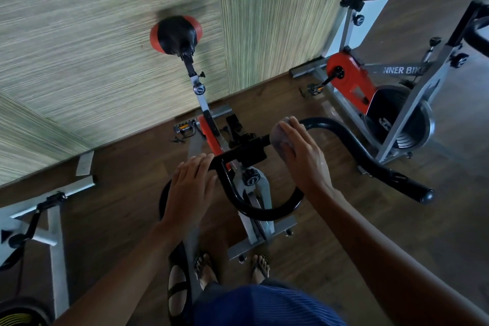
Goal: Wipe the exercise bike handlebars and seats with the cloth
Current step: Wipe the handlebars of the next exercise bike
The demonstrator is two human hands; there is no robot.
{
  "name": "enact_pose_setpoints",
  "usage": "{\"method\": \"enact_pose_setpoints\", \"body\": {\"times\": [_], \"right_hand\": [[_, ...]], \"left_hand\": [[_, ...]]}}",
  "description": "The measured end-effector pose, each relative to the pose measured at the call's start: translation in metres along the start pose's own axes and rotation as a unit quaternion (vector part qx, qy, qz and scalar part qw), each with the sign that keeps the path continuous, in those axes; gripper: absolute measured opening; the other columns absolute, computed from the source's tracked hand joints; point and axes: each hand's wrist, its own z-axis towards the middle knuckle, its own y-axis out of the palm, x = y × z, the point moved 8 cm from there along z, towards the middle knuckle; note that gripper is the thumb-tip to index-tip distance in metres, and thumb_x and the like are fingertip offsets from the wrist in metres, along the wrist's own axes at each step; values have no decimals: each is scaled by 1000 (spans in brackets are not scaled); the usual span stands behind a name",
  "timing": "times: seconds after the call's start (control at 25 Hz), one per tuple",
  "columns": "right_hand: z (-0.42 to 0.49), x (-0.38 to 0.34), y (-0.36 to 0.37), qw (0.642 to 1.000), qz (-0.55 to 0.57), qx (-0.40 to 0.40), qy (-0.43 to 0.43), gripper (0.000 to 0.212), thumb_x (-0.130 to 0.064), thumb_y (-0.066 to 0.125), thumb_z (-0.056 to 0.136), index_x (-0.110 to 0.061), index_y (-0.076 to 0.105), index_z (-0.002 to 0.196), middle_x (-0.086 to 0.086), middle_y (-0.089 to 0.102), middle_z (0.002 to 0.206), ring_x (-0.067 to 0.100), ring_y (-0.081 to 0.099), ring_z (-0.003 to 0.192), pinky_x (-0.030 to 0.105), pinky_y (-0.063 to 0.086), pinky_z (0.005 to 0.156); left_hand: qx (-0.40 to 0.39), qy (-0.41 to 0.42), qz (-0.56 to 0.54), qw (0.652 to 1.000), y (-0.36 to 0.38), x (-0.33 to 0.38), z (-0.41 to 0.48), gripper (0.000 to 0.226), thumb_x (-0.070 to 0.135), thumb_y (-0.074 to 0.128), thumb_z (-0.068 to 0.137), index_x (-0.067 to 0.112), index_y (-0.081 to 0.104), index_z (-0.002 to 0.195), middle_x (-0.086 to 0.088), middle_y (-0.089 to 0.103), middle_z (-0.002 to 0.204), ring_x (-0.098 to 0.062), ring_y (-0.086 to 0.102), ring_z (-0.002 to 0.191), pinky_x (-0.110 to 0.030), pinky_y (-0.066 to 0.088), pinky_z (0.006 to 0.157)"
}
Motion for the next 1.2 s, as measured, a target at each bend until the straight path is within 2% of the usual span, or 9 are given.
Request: {"method": "enact_pose_setpoints", "body": {"times": [0.2,0.32,0.44,0.56,0.72,0.84,0.96,1.12,1.2], "right_hand": [[17,-19,44,983,-156,-92,10,49,-30,25,108,-16,33,153,5,27,164,28,8,155,47,7,127],[13,-14,50,975,-183,-107,-59,47,-30,37,108,-18,33,153,3,32,161,29,11,155,48,4,126],[25,4,39,980,-176,-89,-10,43,-41,40,106,-22,44,143,0,44,150,33,25,150,56,21,122],[18,-18,30,991,-118,-31,-51,29,-27,51,103,-15,56,129,2,58,130,27,51,124,47,48,100],[-2,-29,12,999,-21,19,31,40,-11,46,103,-18,49,143,1,52,146,18,55,120,38,51,91],[-20,-54,65,996,-47,-68,22,50,-13,32,100,-17,37,150,3,31,161,32,26,150,51,42,111],[-37,-59,91,992,-43,-122,-8,66,-5,46,102,-22,19,160,-6,1,168,26,-6,154,47,33,116],[-23,-41,66,995,-36,-87,38,70,10,40,96,-19,24,158,-1,10,168,27,-3,155,54,22,123],[-28,-55,77,994,-19,-105,23,58,-6,31,100,-14,24,158,3,10,168,30,-4,154,51,17,125]], "left_hand": [[-5,-7,-5,1000,2,0,0,50,35,37,103,10,45,146,-10,51,144,-29,44,138,-49,34,115],[-4,-7,-13,1000,1,2,0,49,34,40,104,11,45,146,-9,51,144,-28,44,137,-49,36,114],[4,-8,-21,1000,-1,4,0,44,30,47,105,11,46,145,-8,52,142,-27,43,135,-50,39,112],[10,-10,-21,1000,-2,4,0,44,27,52,104,11,46,144,-8,52,141,-26,44,134,-49,38,112],[18,-1,-11,1000,-2,3,1,42,28,48,105,11,47,143,-8,54,138,-26,45,132,-48,38,112],[16,-5,-14,1000,-2,4,2,40,26,47,105,13,46,142,-8,54,138,-26,46,132,-49,37,113],[19,-11,-33,999,-4,5,1,40,26,50,105,14,46,142,-7,54,139,-26,46,134,-48,33,116],[-2,-18,-36,999,-3,4,1,49,39,31,104,13,44,145,-8,51,143,-25,42,139,-45,27,119],[-8,-21,-35,999,-2,4,1,54,42,24,104,13,43,147,-7,49,146,-24,39,141,-44,23,121]]}}
